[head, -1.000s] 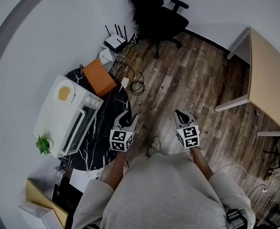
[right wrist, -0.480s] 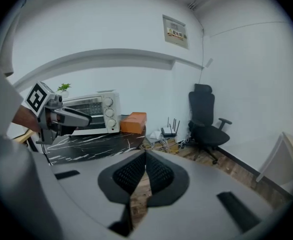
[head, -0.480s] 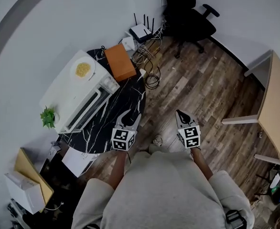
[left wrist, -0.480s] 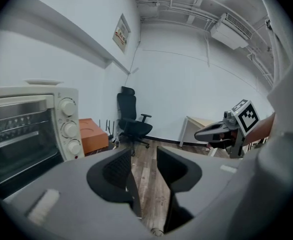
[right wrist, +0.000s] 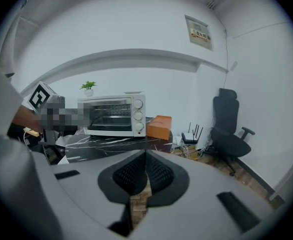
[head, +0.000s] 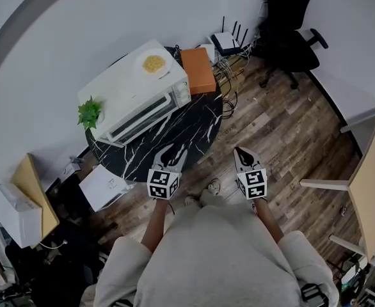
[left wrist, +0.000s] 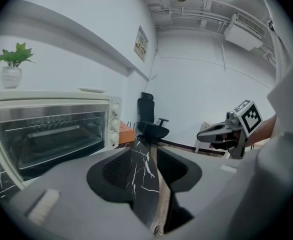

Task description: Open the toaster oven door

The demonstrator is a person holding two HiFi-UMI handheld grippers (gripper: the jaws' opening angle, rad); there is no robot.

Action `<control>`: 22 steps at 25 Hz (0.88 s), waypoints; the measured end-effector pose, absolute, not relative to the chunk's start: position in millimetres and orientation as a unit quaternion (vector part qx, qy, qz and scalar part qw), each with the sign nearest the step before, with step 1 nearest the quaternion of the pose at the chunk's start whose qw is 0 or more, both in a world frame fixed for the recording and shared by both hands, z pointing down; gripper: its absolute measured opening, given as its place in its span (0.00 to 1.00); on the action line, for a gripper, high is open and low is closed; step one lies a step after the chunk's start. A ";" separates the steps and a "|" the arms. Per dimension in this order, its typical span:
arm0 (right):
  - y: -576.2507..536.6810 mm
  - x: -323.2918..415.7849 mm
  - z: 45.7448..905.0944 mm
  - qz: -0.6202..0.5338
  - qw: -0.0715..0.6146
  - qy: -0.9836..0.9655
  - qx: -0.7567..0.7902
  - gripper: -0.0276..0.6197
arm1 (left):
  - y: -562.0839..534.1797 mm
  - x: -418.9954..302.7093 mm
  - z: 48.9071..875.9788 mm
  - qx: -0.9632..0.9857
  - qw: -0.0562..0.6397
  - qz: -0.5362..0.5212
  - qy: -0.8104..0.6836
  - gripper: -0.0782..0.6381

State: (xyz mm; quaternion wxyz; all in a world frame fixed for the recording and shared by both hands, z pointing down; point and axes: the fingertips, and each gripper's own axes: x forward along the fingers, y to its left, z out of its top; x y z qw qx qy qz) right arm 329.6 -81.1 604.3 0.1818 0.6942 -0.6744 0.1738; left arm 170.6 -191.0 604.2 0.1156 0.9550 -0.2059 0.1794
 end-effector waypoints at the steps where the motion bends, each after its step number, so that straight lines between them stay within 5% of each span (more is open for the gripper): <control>1: -82.7 321.7 603.3 0.172 0.183 -0.679 0.690 0.06 | -191.1 162.0 603.3 0.954 0.117 0.177 -0.212 0.34; 22: -113.1 185.6 596.9 0.131 0.218 -0.761 0.597 0.06 | -181.1 5.9 590.1 0.924 0.131 0.140 -0.331 0.34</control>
